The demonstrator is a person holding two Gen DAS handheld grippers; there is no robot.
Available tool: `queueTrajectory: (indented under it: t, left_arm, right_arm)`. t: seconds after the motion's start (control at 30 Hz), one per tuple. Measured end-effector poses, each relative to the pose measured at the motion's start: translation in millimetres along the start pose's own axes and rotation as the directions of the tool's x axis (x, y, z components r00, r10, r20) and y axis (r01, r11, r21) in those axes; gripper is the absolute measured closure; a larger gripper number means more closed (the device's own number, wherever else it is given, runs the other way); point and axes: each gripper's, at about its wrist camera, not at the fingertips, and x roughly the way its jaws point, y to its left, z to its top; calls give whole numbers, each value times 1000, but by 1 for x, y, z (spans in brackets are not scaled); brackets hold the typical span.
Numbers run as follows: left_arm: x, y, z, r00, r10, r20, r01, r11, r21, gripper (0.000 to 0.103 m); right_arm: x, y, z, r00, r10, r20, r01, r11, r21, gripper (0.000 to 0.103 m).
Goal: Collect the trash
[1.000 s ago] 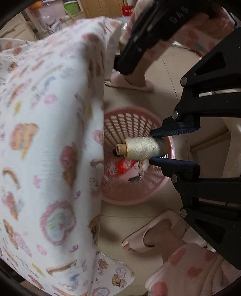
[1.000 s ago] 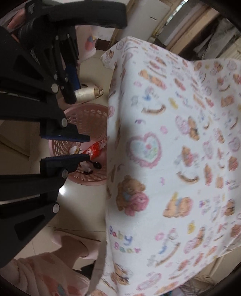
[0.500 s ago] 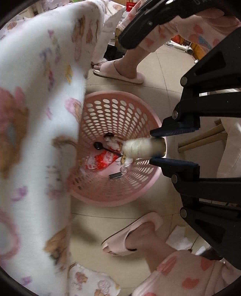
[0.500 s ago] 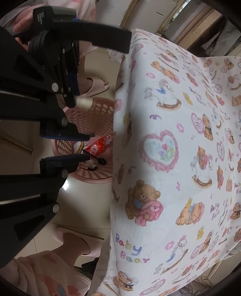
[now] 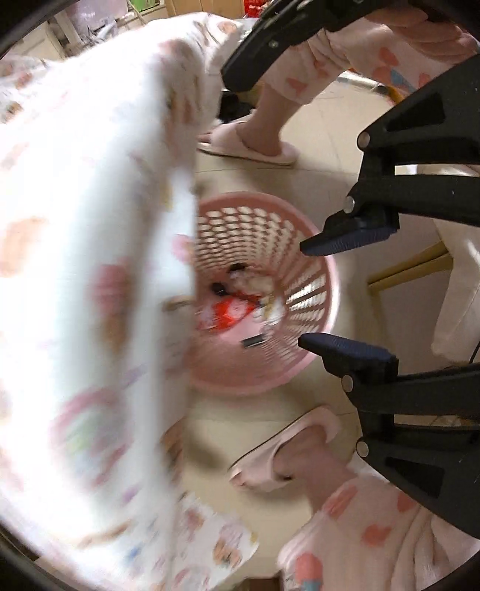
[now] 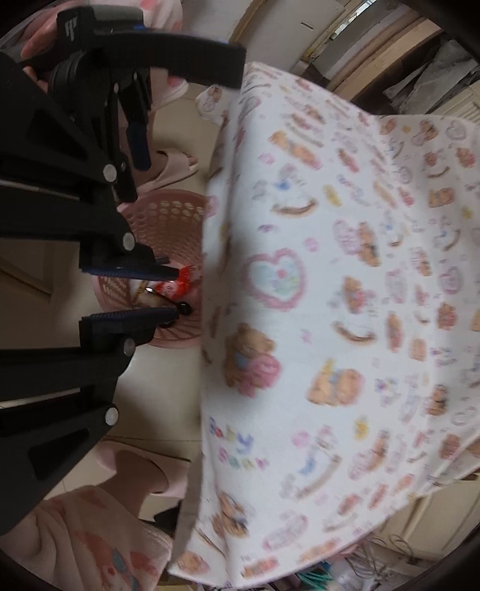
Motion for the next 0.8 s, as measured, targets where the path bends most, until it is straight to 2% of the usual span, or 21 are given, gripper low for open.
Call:
queueTrajectory:
  t: [0.1, 0.2, 0.3, 0.43, 0.5, 0.57, 0.63, 0.73, 0.8]
  left_arm:
    - [-27, -1, 0, 994, 28, 106, -31, 999, 32, 53]
    - [-54, -3, -1, 975, 43, 220, -55, 997, 48, 49]
    - [-79, -7, -4, 930, 84, 357, -109, 993, 52, 44]
    - [-107, -8, -9, 865, 78, 496, -118, 992, 50, 39]
    - [-117, -9, -13, 833, 76, 548, -127, 990, 56, 39]
    - [-125, -8, -16, 808, 50, 587, -105, 993, 60, 37]
    - [-133, -8, -19, 788, 27, 615, -78, 995, 56, 30]
    - [-142, -7, -23, 750, 47, 660, -92, 995, 34, 22]
    - [-145, -9, -25, 732, 55, 680, -103, 994, 30, 19]
  right_arm:
    - [-16, 3, 0, 999, 6, 42, -6, 1000, -1, 90]
    - [-31, 7, 0, 996, 15, 84, -14, 1000, -11, 90]
    - [-48, 13, -4, 990, 15, 138, -11, 1000, -30, 90]
    - [-69, 19, -12, 973, -25, 229, 44, 996, -75, 89]
    - [-75, 22, -11, 963, -43, 266, 69, 994, -90, 87]
    - [-80, 21, -11, 955, -44, 295, 74, 993, -90, 84]
    - [-82, 19, -11, 949, -41, 312, 71, 994, -83, 80]
    - [-82, 17, -11, 944, -47, 327, 78, 994, -82, 69]
    - [-83, 17, -11, 939, -56, 338, 88, 993, -82, 49]
